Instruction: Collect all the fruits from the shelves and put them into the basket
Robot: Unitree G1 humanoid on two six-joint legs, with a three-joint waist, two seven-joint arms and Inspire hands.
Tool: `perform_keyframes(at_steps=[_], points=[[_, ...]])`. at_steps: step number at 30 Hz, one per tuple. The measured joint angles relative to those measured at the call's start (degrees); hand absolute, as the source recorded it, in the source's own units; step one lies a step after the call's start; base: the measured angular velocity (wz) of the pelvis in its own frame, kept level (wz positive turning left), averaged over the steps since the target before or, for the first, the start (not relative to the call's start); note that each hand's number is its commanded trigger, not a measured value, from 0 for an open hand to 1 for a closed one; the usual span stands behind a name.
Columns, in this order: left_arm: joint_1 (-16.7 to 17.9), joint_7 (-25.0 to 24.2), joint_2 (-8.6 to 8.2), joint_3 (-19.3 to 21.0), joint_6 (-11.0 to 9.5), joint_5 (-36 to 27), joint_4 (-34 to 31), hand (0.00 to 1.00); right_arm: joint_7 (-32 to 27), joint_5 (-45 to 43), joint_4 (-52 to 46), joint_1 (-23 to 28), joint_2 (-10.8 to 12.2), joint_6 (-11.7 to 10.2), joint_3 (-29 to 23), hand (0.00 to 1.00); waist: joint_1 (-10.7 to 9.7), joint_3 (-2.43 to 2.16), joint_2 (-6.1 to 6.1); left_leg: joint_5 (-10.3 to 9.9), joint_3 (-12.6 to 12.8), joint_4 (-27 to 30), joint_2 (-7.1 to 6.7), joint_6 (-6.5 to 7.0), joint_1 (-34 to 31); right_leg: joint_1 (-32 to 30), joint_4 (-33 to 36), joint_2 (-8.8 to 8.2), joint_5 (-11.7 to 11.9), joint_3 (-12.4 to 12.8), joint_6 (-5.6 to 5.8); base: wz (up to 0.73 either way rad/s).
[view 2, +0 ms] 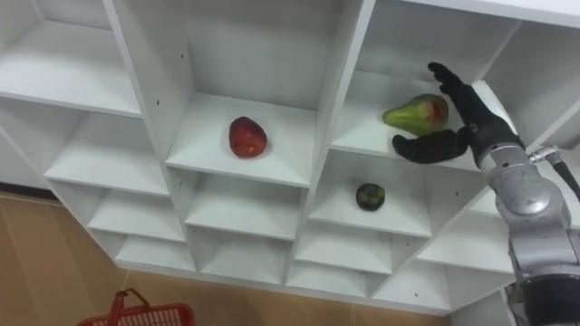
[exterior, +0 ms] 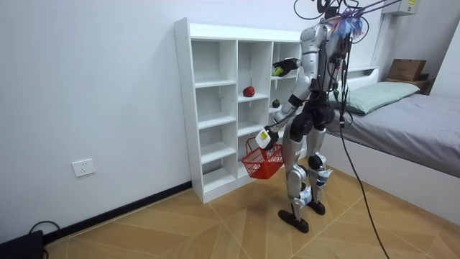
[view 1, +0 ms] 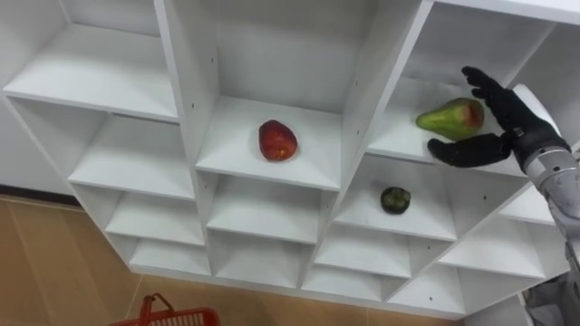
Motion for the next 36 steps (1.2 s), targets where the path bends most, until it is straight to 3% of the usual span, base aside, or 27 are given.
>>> perform_keyframes(at_steps=[13,19,27,36], points=[[-0.2,-0.2,0.56,-0.4,0.0,0.0,0.0,1.0,-2.6,-0.8,0.0,-0.6,-0.5,-0.1,2.4,1.0,0.2,0.23,-0.57,0.0,0.0,0.0,-0.04,0.0,-0.1,0.1,-0.2,-0.03,0.0,-0.4,0.01,0.01],[-1.2,0.0,0.55,-1.0,0.0,0.0,0.0,1.0,-3.0,-0.7,0.1,-0.9,-0.5,-0.1,2.5,1.0,1.4,0.29,-0.34,0.0,-0.4,0.0,0.04,-0.02,-0.1,-0.1,-0.1,-0.01,0.0,-0.8,0.01,0.01],[-1.2,0.8,0.55,-1.0,0.0,0.0,0.0,1.0,-2.9,-0.7,0.1,-0.9,-0.5,-0.1,2.6,1.0,1.6,-0.04,0.32,0.0,-0.5,-0.3,0.03,-0.01,0.2,0.0,0.1,-0.01,0.0,-0.9,0.0,0.0],[-1.3,1.2,0.56,-1.1,-0.1,0.1,0.0,1.0,-1.8,-0.1,-1.5,-0.8,-0.5,-0.1,3.1,1.0,1.5,-0.09,0.41,0.0,-0.6,-0.4,0.03,0.0,-0.1,-0.3,0.3,-0.02,0.0,-0.9,0.0,0.0]])
